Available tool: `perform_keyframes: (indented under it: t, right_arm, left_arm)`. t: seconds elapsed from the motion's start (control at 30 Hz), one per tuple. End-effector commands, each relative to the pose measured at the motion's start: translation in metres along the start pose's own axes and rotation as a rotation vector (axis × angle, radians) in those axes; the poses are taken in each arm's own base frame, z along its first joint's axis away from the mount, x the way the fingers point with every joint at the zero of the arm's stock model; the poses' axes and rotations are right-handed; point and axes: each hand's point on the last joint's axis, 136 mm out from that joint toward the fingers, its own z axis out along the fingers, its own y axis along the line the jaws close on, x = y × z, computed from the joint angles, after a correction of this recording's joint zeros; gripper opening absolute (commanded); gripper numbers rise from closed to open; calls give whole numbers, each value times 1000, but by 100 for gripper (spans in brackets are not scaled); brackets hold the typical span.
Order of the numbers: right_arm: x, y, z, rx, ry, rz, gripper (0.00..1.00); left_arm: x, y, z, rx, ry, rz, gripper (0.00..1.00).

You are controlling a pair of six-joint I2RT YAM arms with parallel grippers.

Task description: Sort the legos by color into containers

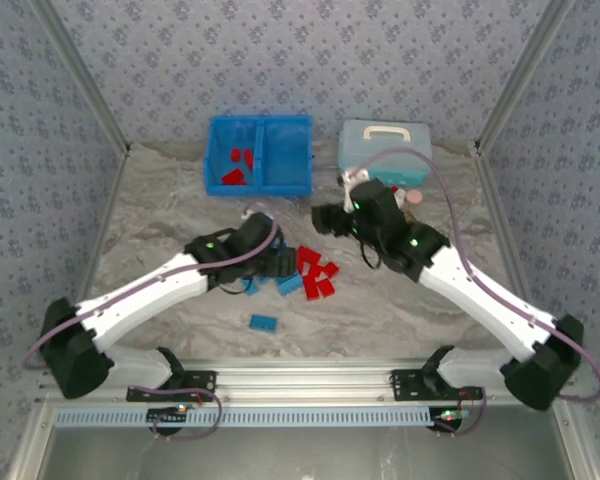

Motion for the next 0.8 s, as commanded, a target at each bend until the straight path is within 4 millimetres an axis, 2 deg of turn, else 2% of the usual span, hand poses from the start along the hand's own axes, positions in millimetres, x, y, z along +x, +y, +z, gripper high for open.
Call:
perform_keyframes:
  t: [0.0,0.13,0.2,0.27,0.47,0.63,0.67,0.77]
  right_arm:
    - [50,-48,-15,153,89,97,83]
    - [81,-70,-40,170,103,155,97]
    - [88,-78,-50,179,92,173,99]
    - [91,-85,-57,199,76,185,100]
    - [90,-99,-70,230,47,208,100]
    - [88,-99,-69,223,52,199,100]
    - [87,-99,-69,223,51,197,100]
    - [87,-100,-69,225,54,199,100]
  left_arm:
    - [1,-24,17,-42,-39,-127,84]
    - [24,-54,50,-83,43,-154,74]
    - [32,-67,62,-118,64,-139,68]
    - [40,-71,68,-165,77,-127,65]
    - [60,-61,86,-237,96,-165,51]
    - [76,-59,104,-244,141,-121,49]
    - [75,-64,109,-228,131,-127,50]
    - [77,-61,115,-249,132,-119,50]
